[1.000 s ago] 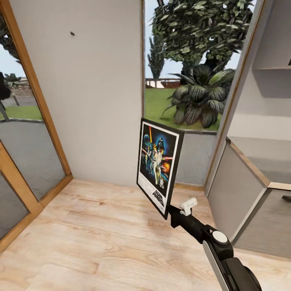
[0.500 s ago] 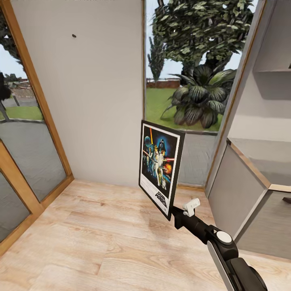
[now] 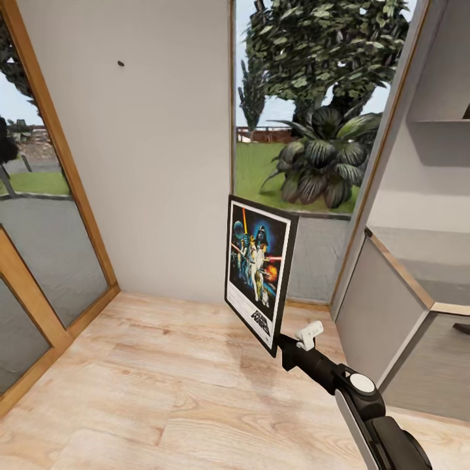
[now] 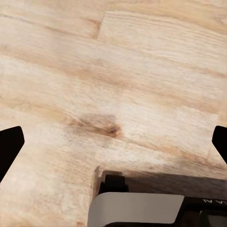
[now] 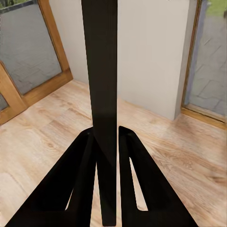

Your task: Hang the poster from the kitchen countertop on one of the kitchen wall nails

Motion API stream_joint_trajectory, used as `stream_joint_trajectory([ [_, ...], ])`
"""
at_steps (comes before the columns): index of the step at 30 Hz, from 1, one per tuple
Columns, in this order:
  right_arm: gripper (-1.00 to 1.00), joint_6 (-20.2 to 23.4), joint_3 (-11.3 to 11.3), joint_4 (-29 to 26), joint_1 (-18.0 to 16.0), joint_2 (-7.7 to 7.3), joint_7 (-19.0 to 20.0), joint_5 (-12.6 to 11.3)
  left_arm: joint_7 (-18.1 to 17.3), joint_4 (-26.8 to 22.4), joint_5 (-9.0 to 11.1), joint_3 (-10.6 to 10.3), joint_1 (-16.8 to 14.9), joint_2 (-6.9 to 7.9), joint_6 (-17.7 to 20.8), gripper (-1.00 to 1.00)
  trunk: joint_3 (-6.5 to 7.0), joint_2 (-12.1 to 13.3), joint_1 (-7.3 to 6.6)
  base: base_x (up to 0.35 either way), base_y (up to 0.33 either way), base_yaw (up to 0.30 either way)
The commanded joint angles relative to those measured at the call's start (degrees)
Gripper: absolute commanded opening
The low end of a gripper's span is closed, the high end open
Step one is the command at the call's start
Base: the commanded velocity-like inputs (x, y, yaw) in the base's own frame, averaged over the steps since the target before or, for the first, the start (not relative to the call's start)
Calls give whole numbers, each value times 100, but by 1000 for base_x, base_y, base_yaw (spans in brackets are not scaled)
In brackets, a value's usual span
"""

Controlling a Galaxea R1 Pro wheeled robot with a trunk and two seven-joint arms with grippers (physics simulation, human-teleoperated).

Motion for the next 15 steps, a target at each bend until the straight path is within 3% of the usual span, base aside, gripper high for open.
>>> stream_joint_trajectory([
  [1,-100,48,3,-5,-4,-4,12,-54,-3,-8,-2,6,2,0,-2,100,14,38,-22,0,0,0],
  [5,-100,43,-50,7,-4,-48,269,-51,-3,-9,-5,10,2,3,-2,100,86,199,-110,0,0,0],
  [7,-100,41,-202,11,-4,-106,487,-52,-3,-10,-6,11,2,3,-2,100,122,279,-154,0,0,0],
  [10,-100,38,-901,17,-4,-206,1283,-44,-3,-10,-7,12,2,4,-2,100,175,399,-220,0,0,0],
  [11,-100,37,-1031,17,-4,-215,1468,-40,-3,-9,-7,13,2,4,-2,100,193,440,-242,0,0,0],
  [12,-100,35,-1314,18,-4,-236,1984,-28,-3,-9,-10,13,2,4,-2,100,211,480,-264,0,0,0],
  [15,-100,31,-1489,19,-4,-244,2357,-15,-3,-8,-13,12,2,4,-2,100,265,600,-330,0,0,0],
])
